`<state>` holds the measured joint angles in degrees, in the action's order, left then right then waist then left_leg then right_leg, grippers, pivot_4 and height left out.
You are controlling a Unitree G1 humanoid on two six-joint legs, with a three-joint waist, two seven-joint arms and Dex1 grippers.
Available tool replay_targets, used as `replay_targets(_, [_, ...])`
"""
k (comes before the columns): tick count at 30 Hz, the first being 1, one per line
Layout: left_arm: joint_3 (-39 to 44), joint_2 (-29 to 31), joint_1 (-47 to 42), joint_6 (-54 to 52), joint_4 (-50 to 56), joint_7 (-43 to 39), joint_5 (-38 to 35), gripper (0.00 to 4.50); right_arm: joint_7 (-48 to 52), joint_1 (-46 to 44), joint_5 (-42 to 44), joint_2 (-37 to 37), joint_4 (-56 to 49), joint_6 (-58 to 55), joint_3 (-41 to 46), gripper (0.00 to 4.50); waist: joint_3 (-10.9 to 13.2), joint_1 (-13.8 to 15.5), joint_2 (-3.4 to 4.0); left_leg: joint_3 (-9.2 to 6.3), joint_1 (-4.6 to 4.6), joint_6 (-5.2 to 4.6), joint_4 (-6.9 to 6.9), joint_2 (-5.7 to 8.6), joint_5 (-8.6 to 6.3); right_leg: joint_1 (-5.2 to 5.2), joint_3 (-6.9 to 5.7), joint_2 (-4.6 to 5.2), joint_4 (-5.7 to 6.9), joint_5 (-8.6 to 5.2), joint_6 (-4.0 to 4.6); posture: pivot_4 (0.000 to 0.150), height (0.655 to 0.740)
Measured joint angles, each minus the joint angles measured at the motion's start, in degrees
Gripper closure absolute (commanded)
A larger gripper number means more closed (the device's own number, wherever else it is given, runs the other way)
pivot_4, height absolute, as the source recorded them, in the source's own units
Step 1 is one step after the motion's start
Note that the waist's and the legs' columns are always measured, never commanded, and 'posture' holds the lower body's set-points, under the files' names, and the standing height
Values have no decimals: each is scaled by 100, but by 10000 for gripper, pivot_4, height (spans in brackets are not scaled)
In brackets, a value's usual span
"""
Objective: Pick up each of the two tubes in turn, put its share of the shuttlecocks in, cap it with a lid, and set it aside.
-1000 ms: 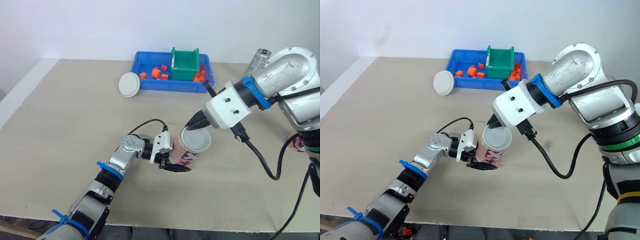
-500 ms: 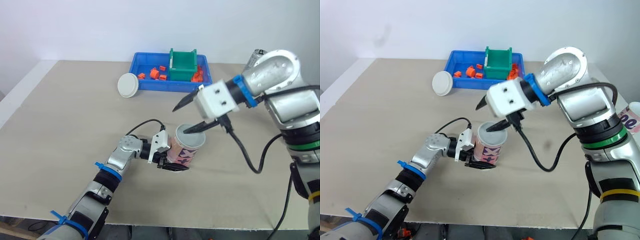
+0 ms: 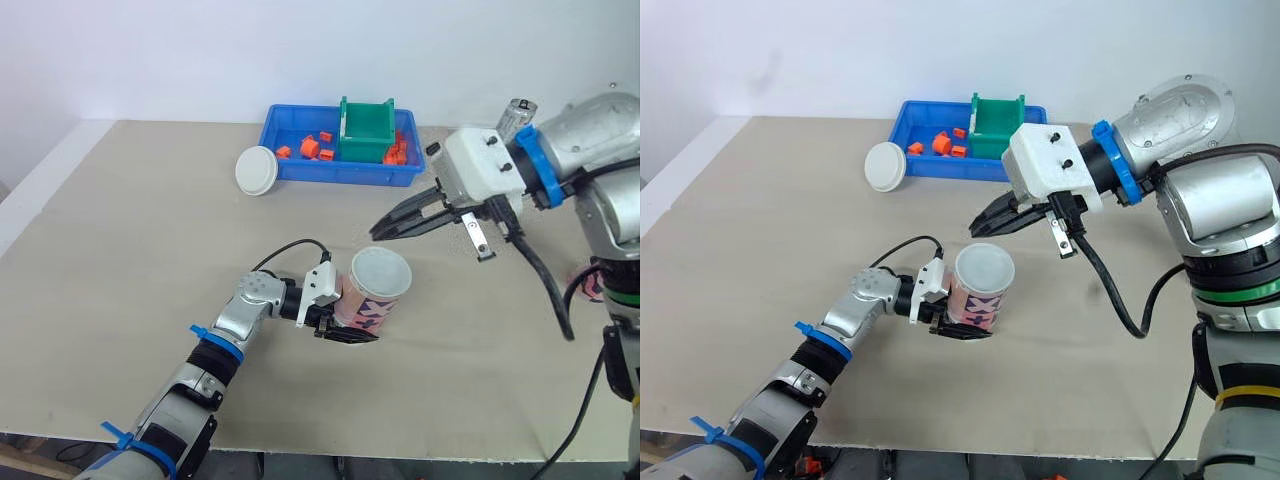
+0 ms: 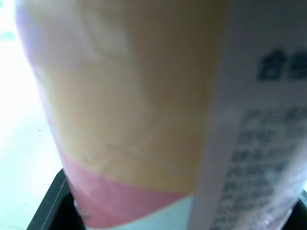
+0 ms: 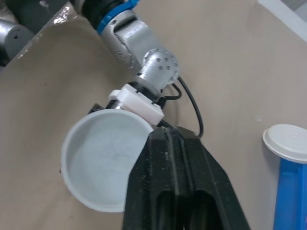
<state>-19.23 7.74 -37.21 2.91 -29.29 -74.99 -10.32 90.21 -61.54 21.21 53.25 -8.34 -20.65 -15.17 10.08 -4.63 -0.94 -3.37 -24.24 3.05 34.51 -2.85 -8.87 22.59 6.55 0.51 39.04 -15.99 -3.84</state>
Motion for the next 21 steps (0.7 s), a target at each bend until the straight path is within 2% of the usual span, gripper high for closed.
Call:
replay_targets(5, [1,-4,0,100,-58,41,0,14291,-7,276,-770,19,-18,449,-680,44209,0,1,0,1,1,1,2,0,1,2,-1,0,0,2,-3,1500,7355])
replay_targets(12, [3,-6,-23,101,-147,50,-2,14291,-13,207,-1160,-5,-26,1280,-911,44209,-24,0,-15,1,41,3,2,-1,0,-34,-1,0,-1,-8,16,1500,7355])
replay_targets(15, [36,20,-18,92,-232,48,-7,14291,-8,185,-1473,-243,79,1555,-941,44209,-44,-19,-38,3,78,5,-3,-7,-2,-62,-1,-3,-1,-16,32,1500,7355])
replay_targets(19, [109,59,-14,90,-263,38,-19,14291,-8,108,-1341,-566,376,1243,-813,44209,-47,-93,-46,4,98,7,-4,-10,-2,-74,-1,-3,0,-5,45,1500,7355])
replay_targets(21, [105,53,-16,90,-243,35,-19,14291,-9,96,-1024,-738,451,881,-697,38546,-43,-96,-42,3,93,7,-4,-9,-1,-72,0,-3,0,-3,44,1500,7355])
